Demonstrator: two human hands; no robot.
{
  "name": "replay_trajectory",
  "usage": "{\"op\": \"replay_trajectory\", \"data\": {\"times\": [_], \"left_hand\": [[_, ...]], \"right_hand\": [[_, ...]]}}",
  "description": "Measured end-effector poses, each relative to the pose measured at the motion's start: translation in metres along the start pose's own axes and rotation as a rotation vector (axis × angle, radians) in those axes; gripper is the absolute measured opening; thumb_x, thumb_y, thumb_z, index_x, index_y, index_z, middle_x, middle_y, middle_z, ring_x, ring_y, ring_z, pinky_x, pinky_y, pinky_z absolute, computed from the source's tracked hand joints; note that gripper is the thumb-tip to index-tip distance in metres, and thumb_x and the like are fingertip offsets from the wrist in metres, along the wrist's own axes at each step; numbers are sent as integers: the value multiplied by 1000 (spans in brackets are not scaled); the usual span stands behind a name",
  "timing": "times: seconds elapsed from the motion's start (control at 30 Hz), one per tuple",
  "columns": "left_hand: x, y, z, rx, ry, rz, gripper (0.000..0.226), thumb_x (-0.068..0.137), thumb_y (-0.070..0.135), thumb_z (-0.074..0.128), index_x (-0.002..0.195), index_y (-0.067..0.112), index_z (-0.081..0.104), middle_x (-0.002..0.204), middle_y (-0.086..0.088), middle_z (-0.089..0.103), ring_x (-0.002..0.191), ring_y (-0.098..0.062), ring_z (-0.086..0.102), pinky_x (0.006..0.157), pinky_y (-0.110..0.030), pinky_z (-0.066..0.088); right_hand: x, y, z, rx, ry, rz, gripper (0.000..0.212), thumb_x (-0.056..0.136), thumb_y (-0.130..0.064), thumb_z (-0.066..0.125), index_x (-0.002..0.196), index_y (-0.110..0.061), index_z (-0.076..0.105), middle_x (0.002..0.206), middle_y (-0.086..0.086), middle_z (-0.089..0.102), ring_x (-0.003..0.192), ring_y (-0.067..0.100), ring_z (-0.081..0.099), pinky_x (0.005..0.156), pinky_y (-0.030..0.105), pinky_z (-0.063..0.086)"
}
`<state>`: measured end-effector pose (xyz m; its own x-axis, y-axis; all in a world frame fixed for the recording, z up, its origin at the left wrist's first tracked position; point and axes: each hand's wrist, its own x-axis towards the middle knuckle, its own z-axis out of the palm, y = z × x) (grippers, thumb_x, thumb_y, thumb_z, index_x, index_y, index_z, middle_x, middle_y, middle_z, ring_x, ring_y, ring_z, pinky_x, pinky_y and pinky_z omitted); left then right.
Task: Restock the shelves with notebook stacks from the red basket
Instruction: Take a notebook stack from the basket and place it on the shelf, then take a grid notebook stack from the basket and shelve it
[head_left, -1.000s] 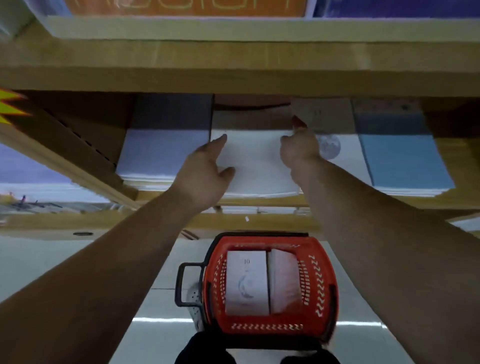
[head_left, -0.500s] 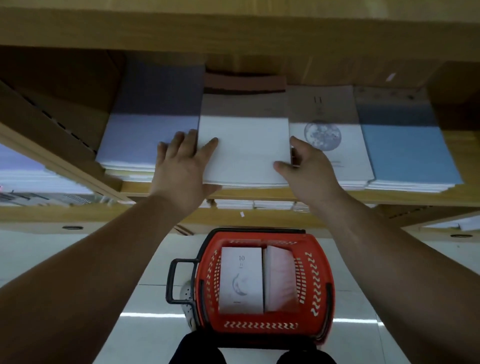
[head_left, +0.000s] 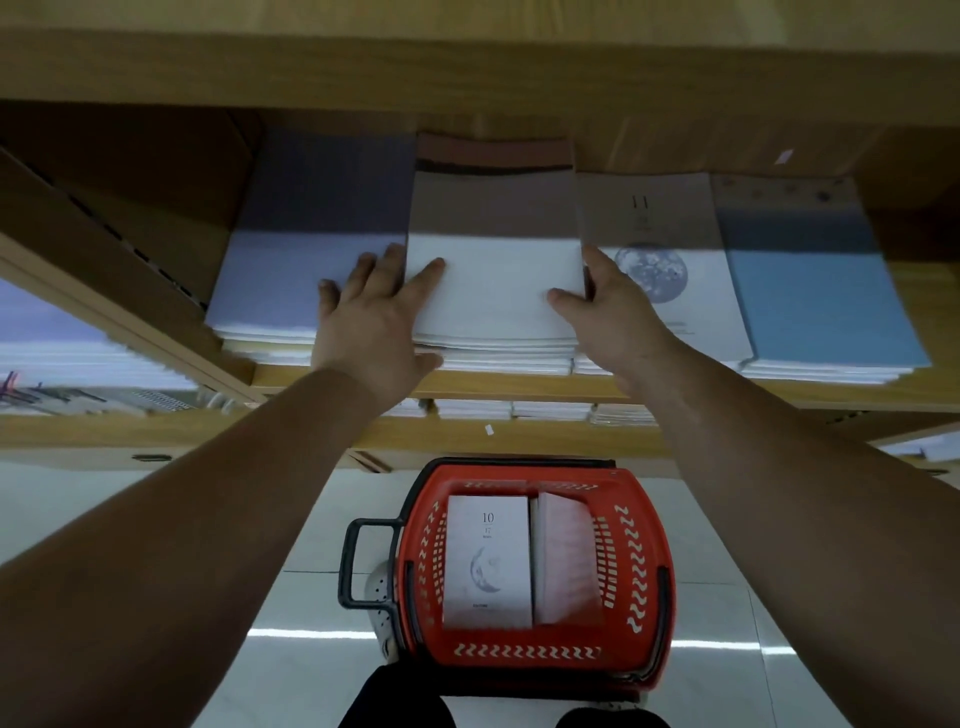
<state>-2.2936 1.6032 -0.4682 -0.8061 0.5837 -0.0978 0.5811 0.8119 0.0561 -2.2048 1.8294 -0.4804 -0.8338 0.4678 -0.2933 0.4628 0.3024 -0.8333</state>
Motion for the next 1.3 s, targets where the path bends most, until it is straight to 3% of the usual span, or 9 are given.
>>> {"op": "replay_trajectory", "data": {"times": [0.27, 0.47, 0.6, 0.7, 0.77, 0.87, 1.03, 1.17, 1.3], "left_hand": [[0, -17, -5, -15, -27, 3, 81, 93, 59, 55, 158, 43, 9, 168, 1, 10, 155, -28, 5, 117, -68, 16], [1, -11, -9, 23, -46, -5, 83, 92, 59, 58, 158, 41, 11, 167, 0, 12, 154, -29, 8, 117, -67, 19], [-4, 2, -10, 62, -41, -33, 91, 87, 62, 61, 159, 35, 13, 166, -5, 12, 152, -34, 10, 119, -65, 16], [-36, 21, 4, -61, 128, -14, 85, 85, 55, 67, 156, 25, 31, 162, -15, 26, 148, -40, 23, 119, -61, 23], [-64, 34, 20, -143, 251, 34, 73, 83, 49, 67, 147, 19, 47, 157, -20, 36, 142, -45, 33, 114, -61, 31], [-115, 72, 57, -168, 277, 12, 67, 80, 46, 66, 140, 19, 55, 157, -22, 34, 140, -48, 34, 110, -65, 31], [-168, 137, 136, -255, -105, -140, 74, 82, 43, 73, 148, 28, 42, 165, -14, 19, 145, -42, 26, 115, -60, 31], [-162, 162, 217, -252, -397, -73, 81, 89, 50, 63, 157, 38, 20, 169, -6, -5, 153, -36, 10, 123, -51, 20], [-144, 172, 309, -253, -584, -16, 81, 90, 49, 64, 156, 36, 20, 169, -5, 2, 152, -31, 15, 120, -48, 25]], "right_hand": [[1, -6, 15, -78, 56, 26, 77, 102, -23, 57, 163, -21, 10, 163, 2, 35, 144, 24, 41, 105, 21, 33], [3, -10, 3, -245, 1, 1, 83, 101, -37, 59, 163, -16, 9, 162, 11, 35, 146, 30, 37, 114, 31, 35], [-16, 1, 0, -280, 115, -82, 78, 99, -44, 58, 161, -15, 21, 157, 14, 41, 144, 34, 36, 119, 41, 32], [-56, 29, -3, -168, 228, -129, 66, 99, -36, 61, 156, -17, 35, 155, 10, 42, 142, 27, 39, 115, 29, 28], [-85, 52, -7, -77, 291, -169, 62, 98, -30, 63, 155, -21, 39, 147, 5, 47, 129, 20, 51, 106, 27, 39], [-126, 102, -17, -11, 288, -124, 60, 97, -27, 65, 152, -28, 41, 139, -4, 48, 116, 12, 57, 97, 25, 45], [-163, 204, -14, -154, 30, 102, 61, 95, -32, 68, 151, -30, 43, 148, 2, 46, 134, 20, 49, 111, 27, 36], [-161, 290, 17, -241, -100, 332, 68, 94, -44, 66, 153, -31, 35, 152, 1, 46, 137, 25, 48, 109, 39, 42], [-146, 366, 61, -194, -136, 434, 70, 93, -46, 65, 154, -33, 33, 152, 0, 46, 137, 24, 48, 110, 44, 44]]}}
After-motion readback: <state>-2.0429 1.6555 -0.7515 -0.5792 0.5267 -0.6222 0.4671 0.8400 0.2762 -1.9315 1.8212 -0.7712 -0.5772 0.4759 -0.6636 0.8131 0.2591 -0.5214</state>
